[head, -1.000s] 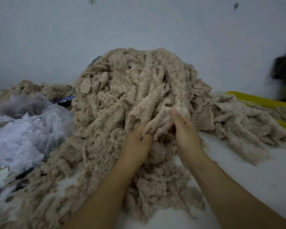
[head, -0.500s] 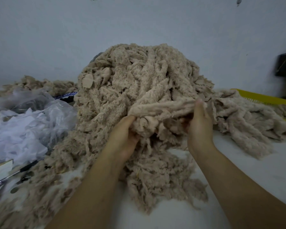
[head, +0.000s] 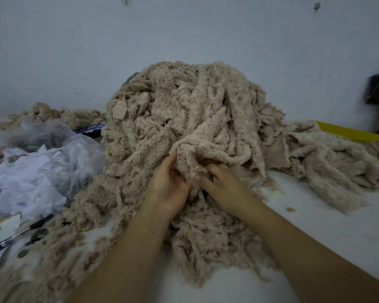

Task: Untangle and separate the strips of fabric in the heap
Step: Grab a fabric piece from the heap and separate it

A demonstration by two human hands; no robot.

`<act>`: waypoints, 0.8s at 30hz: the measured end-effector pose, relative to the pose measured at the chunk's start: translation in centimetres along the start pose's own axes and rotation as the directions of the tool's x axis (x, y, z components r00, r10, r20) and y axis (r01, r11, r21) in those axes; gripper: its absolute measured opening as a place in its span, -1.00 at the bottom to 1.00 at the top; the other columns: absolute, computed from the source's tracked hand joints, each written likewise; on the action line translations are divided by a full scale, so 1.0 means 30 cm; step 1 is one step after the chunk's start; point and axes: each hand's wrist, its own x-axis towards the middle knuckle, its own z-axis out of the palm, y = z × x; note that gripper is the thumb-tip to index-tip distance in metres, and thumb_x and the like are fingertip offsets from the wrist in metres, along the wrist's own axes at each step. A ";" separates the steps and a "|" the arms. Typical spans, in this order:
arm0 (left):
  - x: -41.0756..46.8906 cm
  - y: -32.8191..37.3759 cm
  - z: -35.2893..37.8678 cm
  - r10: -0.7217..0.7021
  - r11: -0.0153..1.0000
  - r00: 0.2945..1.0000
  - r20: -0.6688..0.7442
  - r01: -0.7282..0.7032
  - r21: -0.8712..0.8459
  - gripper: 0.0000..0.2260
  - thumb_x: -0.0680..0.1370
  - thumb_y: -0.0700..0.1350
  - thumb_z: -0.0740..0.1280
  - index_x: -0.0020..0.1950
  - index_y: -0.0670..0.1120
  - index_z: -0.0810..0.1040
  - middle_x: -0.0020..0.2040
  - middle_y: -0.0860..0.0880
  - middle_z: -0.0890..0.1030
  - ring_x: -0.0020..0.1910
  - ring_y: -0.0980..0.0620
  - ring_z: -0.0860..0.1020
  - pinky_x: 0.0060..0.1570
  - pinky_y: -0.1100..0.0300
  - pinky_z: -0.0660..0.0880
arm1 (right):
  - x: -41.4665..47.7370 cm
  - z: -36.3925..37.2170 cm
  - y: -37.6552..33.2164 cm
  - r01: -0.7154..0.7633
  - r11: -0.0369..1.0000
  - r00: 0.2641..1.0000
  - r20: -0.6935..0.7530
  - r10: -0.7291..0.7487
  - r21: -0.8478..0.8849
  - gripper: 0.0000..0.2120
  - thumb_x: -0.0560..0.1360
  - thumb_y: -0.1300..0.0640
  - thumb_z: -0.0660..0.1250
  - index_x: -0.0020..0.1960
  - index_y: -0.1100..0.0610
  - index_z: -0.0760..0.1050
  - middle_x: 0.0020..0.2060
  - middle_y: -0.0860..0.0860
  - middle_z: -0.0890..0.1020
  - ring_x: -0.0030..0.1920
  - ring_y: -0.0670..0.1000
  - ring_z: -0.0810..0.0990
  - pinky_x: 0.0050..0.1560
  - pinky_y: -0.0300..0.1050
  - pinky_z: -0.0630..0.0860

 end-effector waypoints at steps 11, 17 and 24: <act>0.001 -0.034 0.006 0.089 0.704 0.996 0.010 -0.070 0.707 -0.75 0.59 0.04 0.35 0.16 -0.06 0.67 0.03 -0.03 0.72 0.03 0.03 0.68 -0.02 0.15 0.56 | 0.006 -0.011 0.002 -0.001 0.984 0.998 -0.054 0.010 0.178 -0.85 0.62 0.02 0.23 -0.08 -0.07 0.54 -0.06 -0.17 0.45 -0.10 -0.22 0.47 -0.21 -0.50 0.33; 0.000 -0.034 0.002 0.209 0.762 0.966 -0.150 -0.065 0.645 -0.80 0.62 -0.03 0.30 0.09 -0.05 0.68 -0.04 -0.02 0.74 -0.01 0.00 0.69 0.06 0.02 0.61 | 0.006 -0.006 -0.007 -0.033 0.991 0.999 -0.011 0.035 0.133 -0.72 0.63 -0.01 0.20 -0.26 -0.08 0.37 -0.16 -0.12 0.38 -0.23 -0.29 0.41 -0.27 -0.45 0.31; 0.002 -0.002 0.011 0.036 0.998 0.993 -0.113 -0.042 -0.049 -0.64 0.69 0.01 0.14 0.11 -0.18 0.64 0.07 -0.18 0.70 -0.02 -0.09 0.71 -0.05 0.02 0.59 | 0.006 -0.002 -0.026 -0.056 0.957 0.972 -0.202 0.117 0.283 -0.62 0.65 0.05 0.17 -0.31 0.07 0.19 -0.38 -0.05 0.27 -0.45 -0.15 0.28 -0.41 -0.26 0.21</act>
